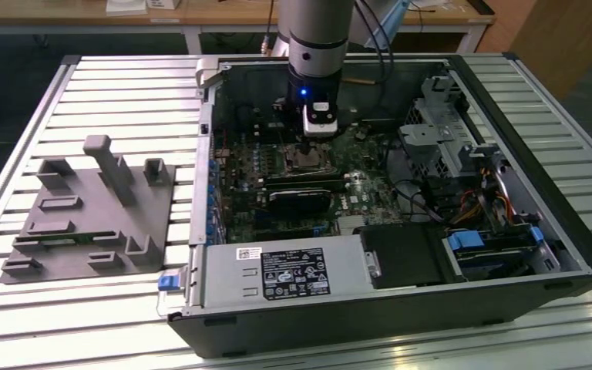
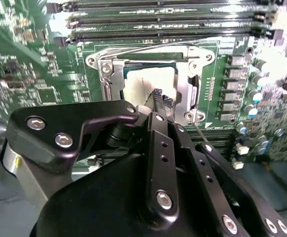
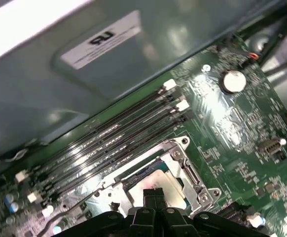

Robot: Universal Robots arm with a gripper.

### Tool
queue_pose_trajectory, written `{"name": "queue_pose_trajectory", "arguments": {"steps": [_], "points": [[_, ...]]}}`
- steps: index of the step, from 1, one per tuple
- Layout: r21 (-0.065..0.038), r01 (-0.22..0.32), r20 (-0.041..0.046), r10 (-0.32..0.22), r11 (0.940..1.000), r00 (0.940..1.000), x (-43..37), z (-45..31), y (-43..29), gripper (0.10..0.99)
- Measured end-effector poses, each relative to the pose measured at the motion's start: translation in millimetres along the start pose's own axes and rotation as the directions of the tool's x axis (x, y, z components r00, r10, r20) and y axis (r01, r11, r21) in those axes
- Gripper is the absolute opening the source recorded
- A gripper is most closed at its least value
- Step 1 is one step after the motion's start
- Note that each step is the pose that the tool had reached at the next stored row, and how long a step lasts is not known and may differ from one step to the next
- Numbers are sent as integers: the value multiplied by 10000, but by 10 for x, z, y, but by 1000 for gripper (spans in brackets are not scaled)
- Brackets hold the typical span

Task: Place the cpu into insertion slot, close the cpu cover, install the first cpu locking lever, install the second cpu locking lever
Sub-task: 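Close the cpu cover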

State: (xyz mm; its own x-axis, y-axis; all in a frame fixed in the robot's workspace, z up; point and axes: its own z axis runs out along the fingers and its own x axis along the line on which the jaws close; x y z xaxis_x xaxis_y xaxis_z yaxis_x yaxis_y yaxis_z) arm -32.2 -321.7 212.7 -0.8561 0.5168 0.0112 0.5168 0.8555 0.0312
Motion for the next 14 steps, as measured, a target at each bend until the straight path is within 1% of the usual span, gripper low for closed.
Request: {"name": "queue_pose_trajectory", "arguments": {"steps": [3, 6, 10, 12, 14], "points": [[5, 540, -17, -540, 9985, 9985, 0, 1, 0, 106], [10, 1076, -34, -1076, 9942, 9942, 0, 3, 0, 106], [15, 1805, -58, -1805, 9836, 9836, 0, 6, 0, 106], [17, 2157, -70, -2157, 9765, 9764, 0, 8, 0, 106], [18, 2506, -82, -2506, 9681, 9681, 0, 9, 0, 106]]}}
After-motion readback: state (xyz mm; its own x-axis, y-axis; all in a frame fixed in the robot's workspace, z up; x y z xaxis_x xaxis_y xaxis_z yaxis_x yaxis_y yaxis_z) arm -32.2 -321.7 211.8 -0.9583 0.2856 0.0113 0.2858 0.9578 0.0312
